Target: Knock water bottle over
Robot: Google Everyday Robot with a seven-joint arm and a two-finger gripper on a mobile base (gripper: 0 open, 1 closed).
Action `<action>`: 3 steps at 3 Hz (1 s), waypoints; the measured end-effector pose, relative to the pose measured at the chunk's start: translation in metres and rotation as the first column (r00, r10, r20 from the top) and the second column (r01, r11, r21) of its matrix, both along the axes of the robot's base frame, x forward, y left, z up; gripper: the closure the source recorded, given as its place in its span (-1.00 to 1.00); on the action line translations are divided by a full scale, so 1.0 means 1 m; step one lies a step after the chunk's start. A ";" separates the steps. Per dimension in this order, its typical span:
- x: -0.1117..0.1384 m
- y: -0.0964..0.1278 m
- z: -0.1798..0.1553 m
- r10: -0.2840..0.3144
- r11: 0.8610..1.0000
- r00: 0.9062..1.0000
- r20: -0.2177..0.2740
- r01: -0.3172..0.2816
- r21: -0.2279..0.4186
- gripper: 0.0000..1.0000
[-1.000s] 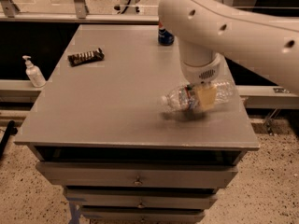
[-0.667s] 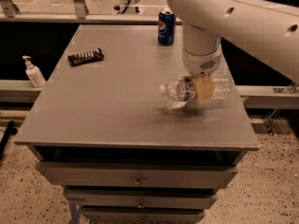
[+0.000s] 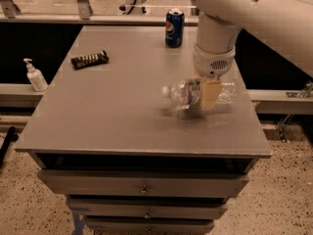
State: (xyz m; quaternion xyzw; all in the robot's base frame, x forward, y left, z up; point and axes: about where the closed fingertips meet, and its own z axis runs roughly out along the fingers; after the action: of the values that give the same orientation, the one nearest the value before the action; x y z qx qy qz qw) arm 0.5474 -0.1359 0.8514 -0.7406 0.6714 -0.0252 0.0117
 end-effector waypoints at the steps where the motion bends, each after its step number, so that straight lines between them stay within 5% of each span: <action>1: -0.017 0.006 0.000 -0.027 0.998 0.999 -0.025 0.028 0.062 -1.00; 3: -0.015 0.003 0.011 -0.048 0.993 0.999 0.000 0.048 0.104 -1.00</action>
Offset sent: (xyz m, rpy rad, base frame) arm -0.0162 0.0068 -0.0034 0.0454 0.0429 -0.0221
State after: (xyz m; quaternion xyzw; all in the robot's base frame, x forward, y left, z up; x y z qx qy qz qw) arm 0.5328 -0.1333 0.8627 -0.7225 0.6895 0.0087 0.0506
